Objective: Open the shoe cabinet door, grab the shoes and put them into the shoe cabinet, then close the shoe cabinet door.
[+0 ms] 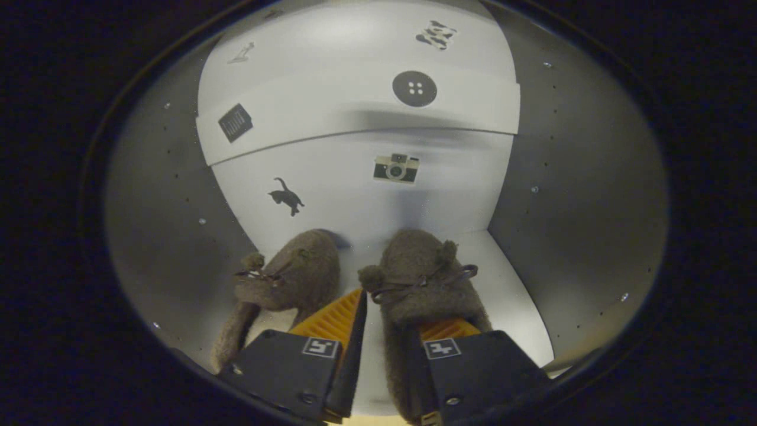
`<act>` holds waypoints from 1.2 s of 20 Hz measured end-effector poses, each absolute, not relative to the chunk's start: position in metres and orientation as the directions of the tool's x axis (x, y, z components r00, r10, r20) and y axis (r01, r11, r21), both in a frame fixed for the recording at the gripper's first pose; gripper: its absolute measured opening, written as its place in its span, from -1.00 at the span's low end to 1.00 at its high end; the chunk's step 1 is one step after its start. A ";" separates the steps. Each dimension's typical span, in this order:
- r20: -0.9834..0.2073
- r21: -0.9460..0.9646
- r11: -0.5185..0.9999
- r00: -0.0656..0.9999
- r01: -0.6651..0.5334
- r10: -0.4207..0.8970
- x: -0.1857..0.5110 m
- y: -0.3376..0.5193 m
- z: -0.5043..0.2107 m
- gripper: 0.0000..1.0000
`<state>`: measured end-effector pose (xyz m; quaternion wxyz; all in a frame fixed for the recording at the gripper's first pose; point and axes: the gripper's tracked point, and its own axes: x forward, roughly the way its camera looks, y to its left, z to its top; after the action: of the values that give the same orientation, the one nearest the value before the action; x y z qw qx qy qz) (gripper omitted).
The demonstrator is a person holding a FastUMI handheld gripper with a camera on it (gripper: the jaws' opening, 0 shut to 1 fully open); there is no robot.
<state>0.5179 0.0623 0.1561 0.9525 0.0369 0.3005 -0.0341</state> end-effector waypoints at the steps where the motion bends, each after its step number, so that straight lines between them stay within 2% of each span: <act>1: -0.563 0.046 0.995 0.825 0.087 -0.046 0.512 0.062 0.160 -0.13; 3: -0.524 0.059 0.996 0.851 0.064 -0.024 0.494 0.069 0.173 0.02; 4: -0.511 0.055 0.997 0.859 0.054 -0.018 0.484 0.073 0.176 0.21; 9: -0.340 0.013 1.000 0.940 0.013 -0.007 0.418 0.089 0.225 0.28; 10: -0.313 0.020 1.000 0.950 -0.005 0.011 0.402 0.095 0.235 0.36; 14: -0.267 0.053 0.997 0.962 -0.049 0.062 0.328 0.108 0.256 1.00; 24: -0.126 0.049 0.993 0.986 -0.103 0.109 0.103 0.099 0.296 1.00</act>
<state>0.1032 0.0988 0.2957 0.9963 0.0210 0.0645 0.0531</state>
